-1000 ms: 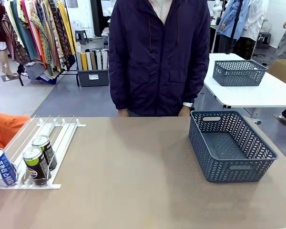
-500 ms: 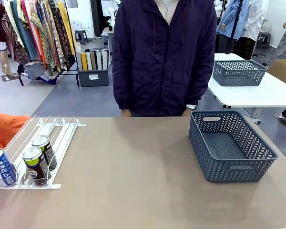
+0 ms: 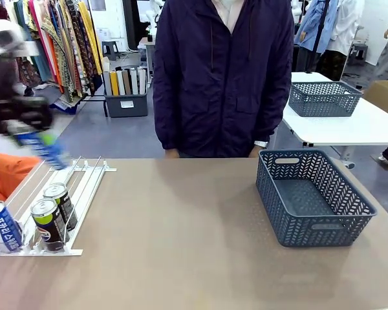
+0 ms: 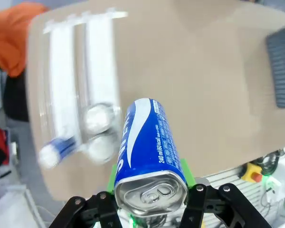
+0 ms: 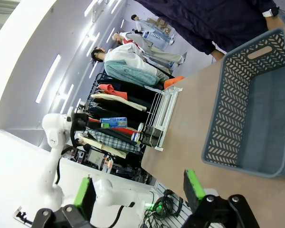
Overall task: Retrieve and store the cans from the dispenser.
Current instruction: Pick up one can from the Automatic Can Dispenser and place it in the middle of the table.
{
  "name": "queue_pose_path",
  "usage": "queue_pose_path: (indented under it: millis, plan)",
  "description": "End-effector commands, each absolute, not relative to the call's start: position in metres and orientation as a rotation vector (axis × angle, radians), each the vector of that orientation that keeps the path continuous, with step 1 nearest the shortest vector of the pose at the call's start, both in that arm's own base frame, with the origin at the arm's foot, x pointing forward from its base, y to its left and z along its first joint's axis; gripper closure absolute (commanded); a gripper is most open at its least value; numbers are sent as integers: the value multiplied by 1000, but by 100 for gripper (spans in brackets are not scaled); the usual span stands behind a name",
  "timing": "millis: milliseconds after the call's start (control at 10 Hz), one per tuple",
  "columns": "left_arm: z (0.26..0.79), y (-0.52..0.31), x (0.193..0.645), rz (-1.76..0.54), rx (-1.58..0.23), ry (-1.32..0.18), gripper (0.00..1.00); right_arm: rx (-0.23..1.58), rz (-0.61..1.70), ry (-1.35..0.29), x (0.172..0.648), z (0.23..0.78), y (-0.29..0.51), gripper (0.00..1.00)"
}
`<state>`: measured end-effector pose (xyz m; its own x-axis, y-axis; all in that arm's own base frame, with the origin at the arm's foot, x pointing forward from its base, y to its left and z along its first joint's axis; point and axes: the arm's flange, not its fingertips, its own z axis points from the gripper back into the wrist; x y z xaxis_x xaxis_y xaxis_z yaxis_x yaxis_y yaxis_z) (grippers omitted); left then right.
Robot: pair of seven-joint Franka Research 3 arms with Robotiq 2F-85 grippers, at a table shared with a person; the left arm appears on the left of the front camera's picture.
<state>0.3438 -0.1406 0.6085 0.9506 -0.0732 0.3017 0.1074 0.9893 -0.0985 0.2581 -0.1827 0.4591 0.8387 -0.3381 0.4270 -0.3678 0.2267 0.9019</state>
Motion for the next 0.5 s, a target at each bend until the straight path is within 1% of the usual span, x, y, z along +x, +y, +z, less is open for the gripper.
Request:
queue_pose_path:
  millis: [0, 100, 300, 400]
  plan:
    - [595, -202, 394, -233, -162, -208, 100, 1390, 19, -650, 261, 464, -182, 0]
    - [569, -244, 405, -311, -226, -115, 100, 1390, 19, -650, 261, 464, -182, 0]
    - [498, -325, 408, -444, -93, 30, 100, 1390, 19, -650, 261, 464, -182, 0]
    - [470, -353, 404, -499, -92, 45, 100, 1390, 19, -650, 261, 464, -182, 0]
